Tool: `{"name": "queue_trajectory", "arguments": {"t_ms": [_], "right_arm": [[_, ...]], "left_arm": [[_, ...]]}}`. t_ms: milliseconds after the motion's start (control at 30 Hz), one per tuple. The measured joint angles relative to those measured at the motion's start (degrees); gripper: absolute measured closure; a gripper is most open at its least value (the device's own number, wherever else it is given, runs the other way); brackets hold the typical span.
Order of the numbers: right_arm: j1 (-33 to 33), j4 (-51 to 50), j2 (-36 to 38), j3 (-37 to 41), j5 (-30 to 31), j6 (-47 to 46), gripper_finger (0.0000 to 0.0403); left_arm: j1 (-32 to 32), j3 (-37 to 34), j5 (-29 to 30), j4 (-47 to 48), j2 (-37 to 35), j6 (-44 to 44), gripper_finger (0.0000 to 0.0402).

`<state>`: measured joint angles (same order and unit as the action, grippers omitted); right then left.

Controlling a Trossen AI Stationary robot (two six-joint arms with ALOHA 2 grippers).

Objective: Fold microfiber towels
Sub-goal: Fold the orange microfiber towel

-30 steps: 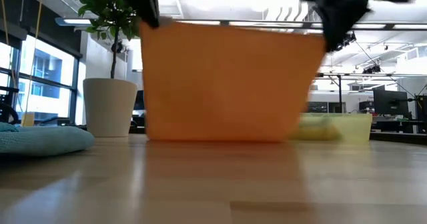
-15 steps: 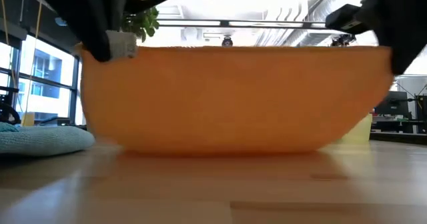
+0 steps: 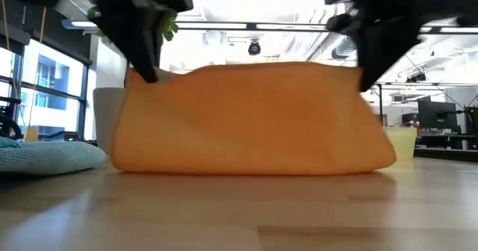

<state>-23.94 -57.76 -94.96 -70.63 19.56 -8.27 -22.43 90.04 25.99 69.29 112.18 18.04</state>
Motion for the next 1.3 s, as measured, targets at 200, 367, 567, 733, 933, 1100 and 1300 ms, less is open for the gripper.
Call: {"name": "queue_trajectory", "arguments": {"t_ms": [200, 367, 567, 733, 933, 1100, 1300], "right_arm": [[8.53, 0.35, 0.00, 0.24, 4.11, 5.82, 0.0403], [15.05, 1.06, 0.00, 0.26, 7.71, 9.26, 0.0403], [21.74, 3.98, -2.07, 0.26, 6.87, 8.98, 0.0403], [26.10, 5.74, -6.32, 0.28, 6.83, 11.27, 0.0403], [30.03, 9.74, -10.74, 0.31, 6.87, 14.53, 0.0403], [32.49, 11.07, -12.46, 0.31, 6.91, 15.21, 0.0402], [34.36, 11.39, -12.68, 0.31, 4.55, 14.75, 0.0399]], "left_arm": [[5.00, -1.90, 7.16, 3.62, -0.05, 1.33, 0.0399], [9.90, -7.03, 10.69, 3.12, -0.02, 2.47, 0.0399], [14.46, -9.95, 14.95, 2.46, 0.00, 3.77, 0.0398], [18.34, -13.11, 14.04, -2.18, 0.00, -0.07, 0.0398], [22.34, -15.56, 14.46, -9.69, 0.00, -4.11, 0.0398], [24.81, -16.26, 15.03, -11.69, 0.00, -6.69, 0.0398], [27.78, -16.26, 13.14, -13.35, 0.00, -7.30, 0.0398]]}}
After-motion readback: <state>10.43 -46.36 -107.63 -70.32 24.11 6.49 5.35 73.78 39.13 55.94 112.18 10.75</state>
